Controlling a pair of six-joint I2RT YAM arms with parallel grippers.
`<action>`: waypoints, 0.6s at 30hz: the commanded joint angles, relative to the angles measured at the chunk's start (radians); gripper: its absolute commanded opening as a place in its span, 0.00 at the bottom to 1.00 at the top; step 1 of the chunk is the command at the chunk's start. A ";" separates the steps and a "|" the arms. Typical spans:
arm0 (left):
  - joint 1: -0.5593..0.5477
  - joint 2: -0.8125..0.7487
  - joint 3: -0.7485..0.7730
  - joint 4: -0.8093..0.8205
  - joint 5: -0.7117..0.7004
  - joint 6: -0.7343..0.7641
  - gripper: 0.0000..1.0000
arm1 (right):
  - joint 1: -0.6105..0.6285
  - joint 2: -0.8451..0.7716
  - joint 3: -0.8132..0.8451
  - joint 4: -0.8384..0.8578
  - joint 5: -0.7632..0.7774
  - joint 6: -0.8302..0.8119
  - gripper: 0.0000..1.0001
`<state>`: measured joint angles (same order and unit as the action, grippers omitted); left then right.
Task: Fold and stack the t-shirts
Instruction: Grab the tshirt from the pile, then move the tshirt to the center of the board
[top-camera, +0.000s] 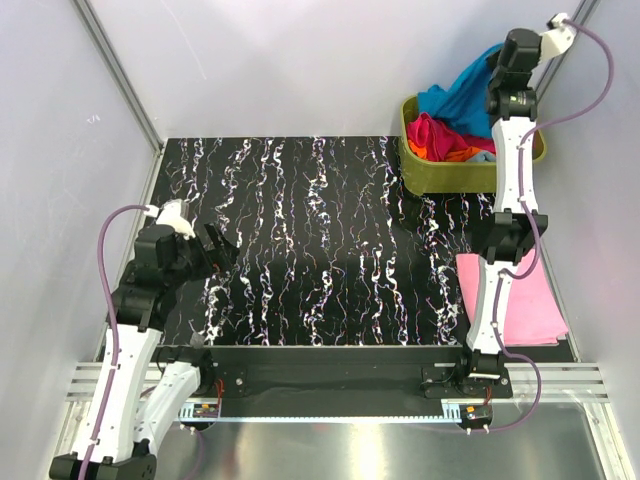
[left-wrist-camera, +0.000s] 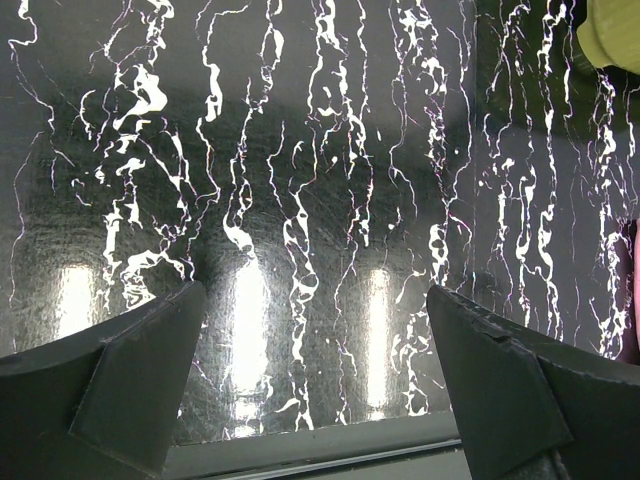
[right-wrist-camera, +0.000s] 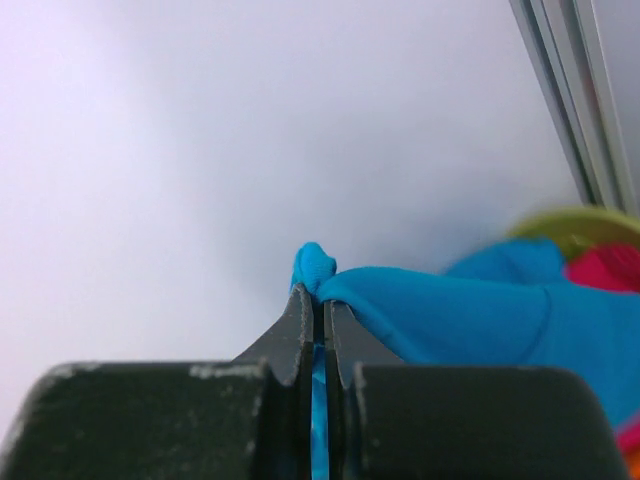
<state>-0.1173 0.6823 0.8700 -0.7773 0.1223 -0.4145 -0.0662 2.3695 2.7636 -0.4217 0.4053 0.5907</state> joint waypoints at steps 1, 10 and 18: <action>-0.015 -0.004 0.014 0.024 -0.003 0.017 0.99 | -0.004 -0.177 0.083 0.259 -0.008 -0.031 0.00; -0.022 0.016 0.086 -0.016 0.065 -0.032 0.99 | 0.096 -0.432 -0.036 0.244 -0.198 -0.034 0.00; -0.024 0.005 0.106 -0.048 0.164 -0.121 0.99 | 0.555 -0.624 -0.258 0.209 -0.310 -0.248 0.00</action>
<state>-0.1368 0.7017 0.9428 -0.8227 0.2123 -0.4889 0.3428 1.7874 2.5458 -0.2474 0.1905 0.4805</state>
